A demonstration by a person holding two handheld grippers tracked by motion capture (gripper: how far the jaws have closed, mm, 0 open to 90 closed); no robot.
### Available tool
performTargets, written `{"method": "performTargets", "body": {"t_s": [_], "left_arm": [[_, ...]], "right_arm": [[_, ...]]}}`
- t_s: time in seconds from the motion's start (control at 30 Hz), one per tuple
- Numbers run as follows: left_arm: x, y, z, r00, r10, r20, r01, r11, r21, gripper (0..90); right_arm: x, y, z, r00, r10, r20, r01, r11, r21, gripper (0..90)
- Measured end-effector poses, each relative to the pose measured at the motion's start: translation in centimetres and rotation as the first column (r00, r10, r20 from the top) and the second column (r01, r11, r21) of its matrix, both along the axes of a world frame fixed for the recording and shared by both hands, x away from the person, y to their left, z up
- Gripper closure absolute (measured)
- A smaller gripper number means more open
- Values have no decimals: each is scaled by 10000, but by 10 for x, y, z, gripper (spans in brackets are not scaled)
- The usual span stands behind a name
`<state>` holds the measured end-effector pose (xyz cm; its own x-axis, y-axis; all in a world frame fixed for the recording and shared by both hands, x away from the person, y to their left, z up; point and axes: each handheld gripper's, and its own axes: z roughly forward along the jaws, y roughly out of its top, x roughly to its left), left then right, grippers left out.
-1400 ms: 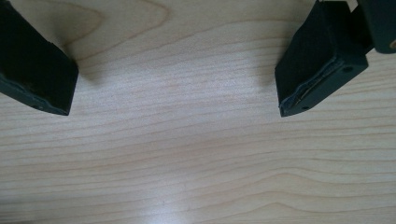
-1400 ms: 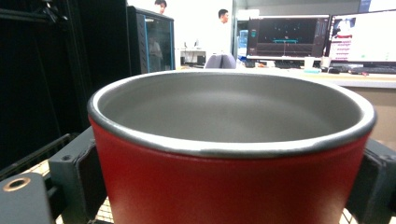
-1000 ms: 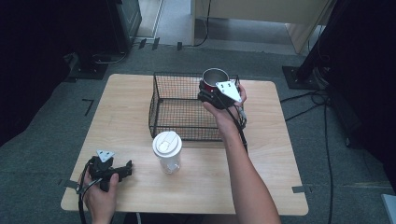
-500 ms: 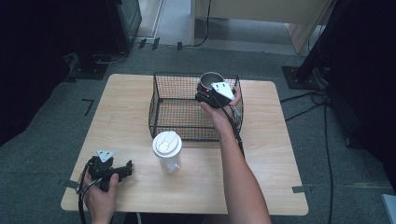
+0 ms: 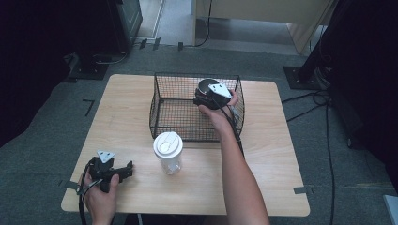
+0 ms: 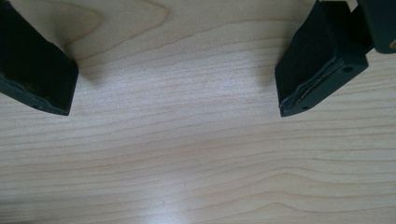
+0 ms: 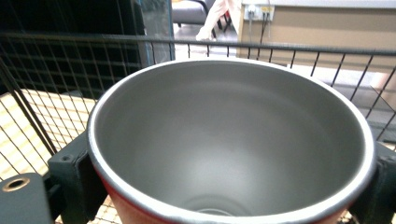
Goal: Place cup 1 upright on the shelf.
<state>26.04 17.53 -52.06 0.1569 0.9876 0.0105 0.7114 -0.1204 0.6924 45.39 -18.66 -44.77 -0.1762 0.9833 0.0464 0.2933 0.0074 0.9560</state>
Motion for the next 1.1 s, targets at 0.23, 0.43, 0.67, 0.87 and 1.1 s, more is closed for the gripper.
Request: {"method": "performTargets", "body": {"t_s": [0.23,0.43,0.67,0.87,1.1], "left_arm": [[0,0,0,10000,4,-1,-4,10000,-3,0],[0,0,0,10000,1,0,-1,10000,0,0],[0,0,0,10000,3,-3,-3,10000,-2,0],[0,0,0,10000,-7,-12,7,10000,12,0],[0,0,0,10000,-2,-1,2,10000,10,0]], "right_arm": [[2,-1,-3,9992,-211,-345,208,9997,-111,70],[3,-1,-4,9972,-408,-621,398,9991,-177,68],[4,-2,-5,9955,-538,-777,527,9985,-170,67],[3,-2,-3,9946,-604,-842,607,9982,12,61],[1,-1,2,9974,-496,-515,507,9985,207,0]]}}
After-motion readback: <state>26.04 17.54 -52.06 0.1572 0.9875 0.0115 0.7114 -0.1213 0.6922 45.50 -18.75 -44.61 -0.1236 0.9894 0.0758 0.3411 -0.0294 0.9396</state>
